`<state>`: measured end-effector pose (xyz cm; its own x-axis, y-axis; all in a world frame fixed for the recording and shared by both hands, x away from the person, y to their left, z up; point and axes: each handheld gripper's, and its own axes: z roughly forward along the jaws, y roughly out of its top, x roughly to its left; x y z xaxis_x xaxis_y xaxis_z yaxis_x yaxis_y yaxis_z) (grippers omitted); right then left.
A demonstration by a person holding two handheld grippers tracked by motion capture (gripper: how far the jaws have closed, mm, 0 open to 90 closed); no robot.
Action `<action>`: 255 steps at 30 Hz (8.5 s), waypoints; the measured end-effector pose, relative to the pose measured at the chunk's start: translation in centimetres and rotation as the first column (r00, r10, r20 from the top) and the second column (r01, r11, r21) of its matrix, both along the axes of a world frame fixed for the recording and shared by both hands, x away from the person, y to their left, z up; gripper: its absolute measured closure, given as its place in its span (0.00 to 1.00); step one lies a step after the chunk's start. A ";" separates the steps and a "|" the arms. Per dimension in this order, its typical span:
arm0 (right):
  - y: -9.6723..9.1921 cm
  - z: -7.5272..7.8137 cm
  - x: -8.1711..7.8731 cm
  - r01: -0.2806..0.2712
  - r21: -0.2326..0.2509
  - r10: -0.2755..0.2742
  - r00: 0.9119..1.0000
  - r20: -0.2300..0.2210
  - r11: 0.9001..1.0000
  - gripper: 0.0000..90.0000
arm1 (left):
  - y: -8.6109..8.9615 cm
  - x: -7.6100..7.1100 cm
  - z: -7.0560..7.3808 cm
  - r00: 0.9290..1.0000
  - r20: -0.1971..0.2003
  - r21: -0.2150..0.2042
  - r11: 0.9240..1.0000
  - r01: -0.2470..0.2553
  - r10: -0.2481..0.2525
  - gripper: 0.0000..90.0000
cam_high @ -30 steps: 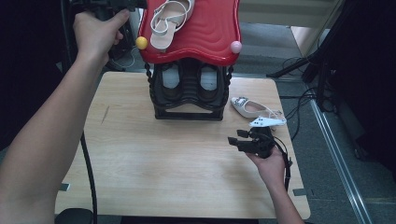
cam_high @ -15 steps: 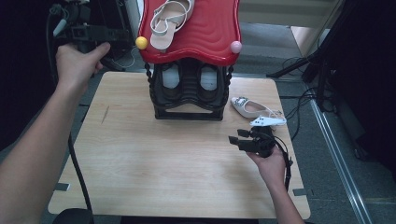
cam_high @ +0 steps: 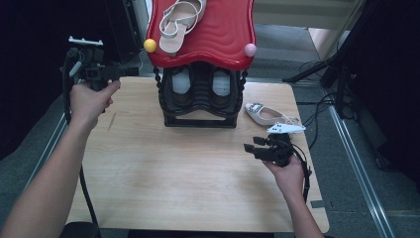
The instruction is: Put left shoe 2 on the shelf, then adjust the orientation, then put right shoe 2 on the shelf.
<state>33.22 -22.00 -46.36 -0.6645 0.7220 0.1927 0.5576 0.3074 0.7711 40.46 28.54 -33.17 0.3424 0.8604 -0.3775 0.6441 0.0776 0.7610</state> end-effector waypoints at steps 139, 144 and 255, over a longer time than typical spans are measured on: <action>-7.1 -2.0 10.1 0.298 -0.063 -0.303 0.949 -0.087 0.952 1.00 | -2.2 -7.1 -14.3 0.996 -0.035 -0.002 0.997 0.083 -0.083 0.46; -6.4 -2.1 10.1 0.305 -0.068 -0.310 0.946 -0.096 0.950 1.00 | -2.2 -7.0 -14.4 0.996 -0.032 0.009 0.996 0.084 -0.084 0.45; -6.5 -0.9 10.6 0.399 0.113 -0.379 0.911 -0.161 0.910 0.98 | -2.2 -7.0 -14.6 0.995 -0.047 0.004 0.996 0.084 -0.084 0.42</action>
<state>43.81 -28.49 -47.29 -0.2974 0.8769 0.3775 0.7110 -0.0605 0.7006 33.44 26.29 -47.80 0.3953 0.8317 -0.3900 0.6833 0.0175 0.7299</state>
